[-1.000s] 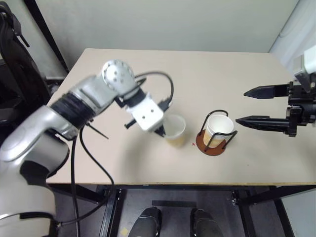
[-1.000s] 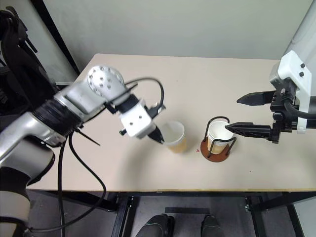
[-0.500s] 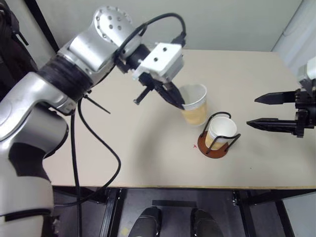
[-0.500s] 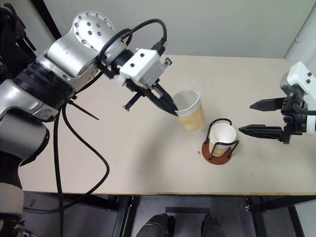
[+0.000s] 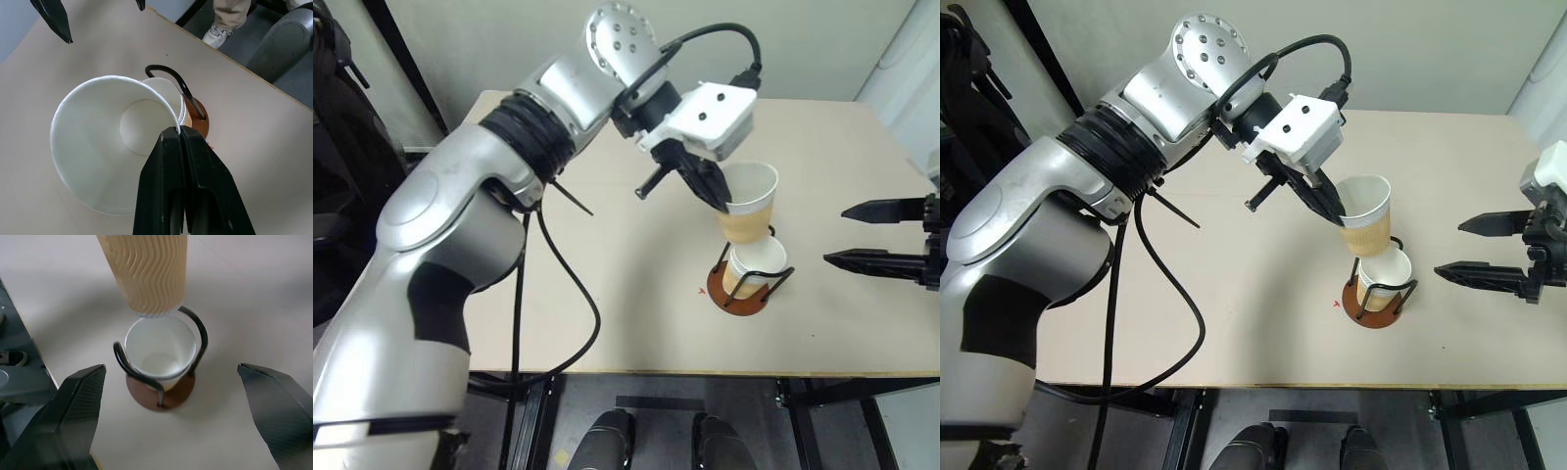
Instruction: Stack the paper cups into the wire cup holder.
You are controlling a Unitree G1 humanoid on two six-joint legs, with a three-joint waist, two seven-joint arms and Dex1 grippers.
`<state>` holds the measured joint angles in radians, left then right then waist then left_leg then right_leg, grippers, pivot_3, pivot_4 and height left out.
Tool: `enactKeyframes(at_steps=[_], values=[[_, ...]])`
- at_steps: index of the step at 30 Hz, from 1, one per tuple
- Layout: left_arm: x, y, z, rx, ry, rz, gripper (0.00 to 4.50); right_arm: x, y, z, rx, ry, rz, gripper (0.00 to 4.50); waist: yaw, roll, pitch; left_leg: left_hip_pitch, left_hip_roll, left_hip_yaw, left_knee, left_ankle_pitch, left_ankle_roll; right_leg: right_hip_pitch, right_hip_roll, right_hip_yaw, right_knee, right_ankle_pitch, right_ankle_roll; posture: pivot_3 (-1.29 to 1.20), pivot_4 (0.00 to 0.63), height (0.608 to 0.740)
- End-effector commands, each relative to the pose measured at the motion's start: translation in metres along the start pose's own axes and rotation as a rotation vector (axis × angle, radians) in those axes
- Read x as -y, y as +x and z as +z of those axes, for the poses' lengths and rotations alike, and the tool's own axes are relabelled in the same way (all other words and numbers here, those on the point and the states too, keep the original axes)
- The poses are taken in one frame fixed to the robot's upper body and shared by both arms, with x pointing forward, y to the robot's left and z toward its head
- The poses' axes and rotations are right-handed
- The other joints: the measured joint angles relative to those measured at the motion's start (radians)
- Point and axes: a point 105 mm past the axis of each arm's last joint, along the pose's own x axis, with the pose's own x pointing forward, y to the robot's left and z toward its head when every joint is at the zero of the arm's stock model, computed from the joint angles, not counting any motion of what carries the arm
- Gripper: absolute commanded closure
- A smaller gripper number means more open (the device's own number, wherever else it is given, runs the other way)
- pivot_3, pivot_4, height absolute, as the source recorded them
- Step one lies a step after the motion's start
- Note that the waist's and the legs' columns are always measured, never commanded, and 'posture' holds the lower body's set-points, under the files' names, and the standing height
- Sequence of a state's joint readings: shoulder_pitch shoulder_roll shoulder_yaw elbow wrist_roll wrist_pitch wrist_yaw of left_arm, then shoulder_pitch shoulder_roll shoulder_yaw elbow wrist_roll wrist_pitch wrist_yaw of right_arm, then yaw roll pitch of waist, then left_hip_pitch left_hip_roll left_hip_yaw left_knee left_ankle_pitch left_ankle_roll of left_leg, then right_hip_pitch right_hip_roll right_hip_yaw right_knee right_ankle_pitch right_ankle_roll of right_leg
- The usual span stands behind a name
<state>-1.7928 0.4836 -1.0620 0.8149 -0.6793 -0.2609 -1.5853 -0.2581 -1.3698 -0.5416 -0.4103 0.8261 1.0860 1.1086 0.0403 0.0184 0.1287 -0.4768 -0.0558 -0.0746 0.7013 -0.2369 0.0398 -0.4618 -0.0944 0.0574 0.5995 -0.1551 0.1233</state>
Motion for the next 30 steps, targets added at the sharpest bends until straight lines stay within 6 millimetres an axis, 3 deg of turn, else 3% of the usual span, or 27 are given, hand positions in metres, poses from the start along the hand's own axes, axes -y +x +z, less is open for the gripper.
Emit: enactKeyframes(at_steps=[1,12,30], values=[[-0.007,-0.007,0.018,-0.015,0.077,-0.014,4.48,-0.004,-0.011,0.006,0.006,-0.046,-0.04,0.0,0.001,0.0,0.0,0.0,0.0,0.0,0.001,0.0,0.0,0.0,-0.001,0.001,0.0,0.0,0.0,0.0,0.15,0.74],[-0.011,0.004,0.025,0.006,0.109,-0.041,4.48,-0.005,-0.023,0.017,0.06,-0.063,-0.112,0.0,0.003,-0.001,0.0,0.003,0.0,0.002,0.004,-0.001,0.002,0.004,-0.001,0.001,0.001,0.001,0.002,0.0,0.15,0.74],[-0.01,0.027,0.015,-0.024,0.142,-0.094,4.48,-0.007,-0.041,0.026,0.078,-0.084,-0.205,0.0,0.006,-0.001,0.0,0.005,-0.001,0.002,0.008,-0.002,0.003,0.007,-0.001,0.002,0.001,0.002,0.004,0.0,0.15,0.74]])
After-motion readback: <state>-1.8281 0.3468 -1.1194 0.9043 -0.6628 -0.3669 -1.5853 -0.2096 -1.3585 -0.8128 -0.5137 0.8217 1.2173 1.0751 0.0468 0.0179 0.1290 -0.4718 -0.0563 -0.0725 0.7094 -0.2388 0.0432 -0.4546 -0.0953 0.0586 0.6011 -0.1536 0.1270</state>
